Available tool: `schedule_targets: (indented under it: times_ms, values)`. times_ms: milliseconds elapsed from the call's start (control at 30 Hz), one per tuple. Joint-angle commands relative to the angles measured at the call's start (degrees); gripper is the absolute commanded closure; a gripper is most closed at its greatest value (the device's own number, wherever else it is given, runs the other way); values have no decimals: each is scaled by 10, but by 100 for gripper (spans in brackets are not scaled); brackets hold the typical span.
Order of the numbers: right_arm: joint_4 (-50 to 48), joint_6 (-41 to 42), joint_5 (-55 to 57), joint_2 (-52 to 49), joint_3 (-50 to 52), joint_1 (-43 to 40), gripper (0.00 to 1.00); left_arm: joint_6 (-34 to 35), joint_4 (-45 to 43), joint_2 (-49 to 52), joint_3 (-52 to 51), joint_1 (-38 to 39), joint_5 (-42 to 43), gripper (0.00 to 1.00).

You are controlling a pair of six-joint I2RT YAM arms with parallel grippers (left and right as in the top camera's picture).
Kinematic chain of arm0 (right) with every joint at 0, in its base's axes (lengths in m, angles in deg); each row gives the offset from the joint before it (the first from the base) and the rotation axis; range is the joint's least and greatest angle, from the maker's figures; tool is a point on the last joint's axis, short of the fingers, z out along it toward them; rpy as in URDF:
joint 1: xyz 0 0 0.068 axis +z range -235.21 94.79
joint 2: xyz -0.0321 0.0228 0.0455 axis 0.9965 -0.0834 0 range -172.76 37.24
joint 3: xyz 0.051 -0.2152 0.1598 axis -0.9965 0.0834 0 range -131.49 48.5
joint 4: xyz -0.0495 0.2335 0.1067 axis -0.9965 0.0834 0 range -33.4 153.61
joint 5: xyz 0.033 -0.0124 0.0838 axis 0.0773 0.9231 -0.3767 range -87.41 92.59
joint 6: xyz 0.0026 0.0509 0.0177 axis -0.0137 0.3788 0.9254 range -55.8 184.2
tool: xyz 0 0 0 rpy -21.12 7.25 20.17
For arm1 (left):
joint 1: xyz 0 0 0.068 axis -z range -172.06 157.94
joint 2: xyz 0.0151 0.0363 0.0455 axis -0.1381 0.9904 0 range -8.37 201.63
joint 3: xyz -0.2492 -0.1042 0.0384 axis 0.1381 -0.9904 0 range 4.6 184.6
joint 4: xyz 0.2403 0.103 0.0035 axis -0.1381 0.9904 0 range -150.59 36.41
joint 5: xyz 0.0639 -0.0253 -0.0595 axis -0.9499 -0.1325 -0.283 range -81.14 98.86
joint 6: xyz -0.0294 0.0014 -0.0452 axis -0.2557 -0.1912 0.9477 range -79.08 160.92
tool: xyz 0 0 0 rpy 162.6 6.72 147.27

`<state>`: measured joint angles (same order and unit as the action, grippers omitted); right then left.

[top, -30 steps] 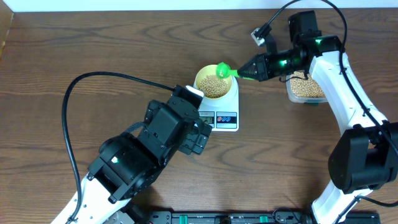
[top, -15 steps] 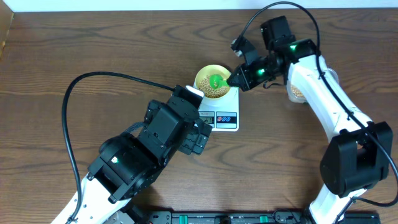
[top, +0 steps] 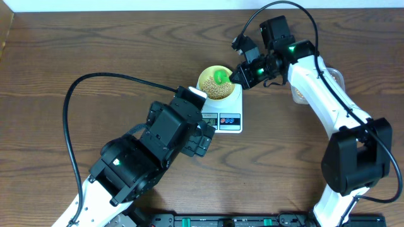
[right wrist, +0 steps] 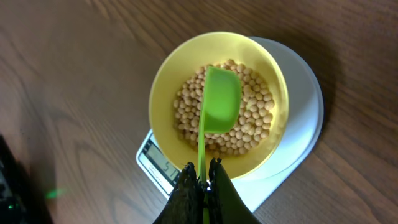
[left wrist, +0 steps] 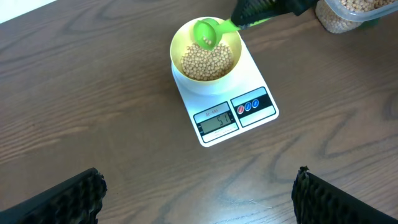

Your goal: Scoop item into bowl and weigh 50g on scale

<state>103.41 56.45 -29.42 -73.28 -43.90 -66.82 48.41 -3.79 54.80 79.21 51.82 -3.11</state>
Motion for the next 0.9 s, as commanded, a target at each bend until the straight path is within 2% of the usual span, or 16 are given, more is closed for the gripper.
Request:
schedule_targets:
  times_ms: [0,300,867]
  values:
    - [-5,4,5,-20,2,5,99,1,2,1,3,-2,-5,2]
    - [-19,9,5,-31,2,10,99,1,2,1,3,-2,-5,2]
    - [-23,18,76,-31,2,39,99,1,2,1,3,-2,-5,2]
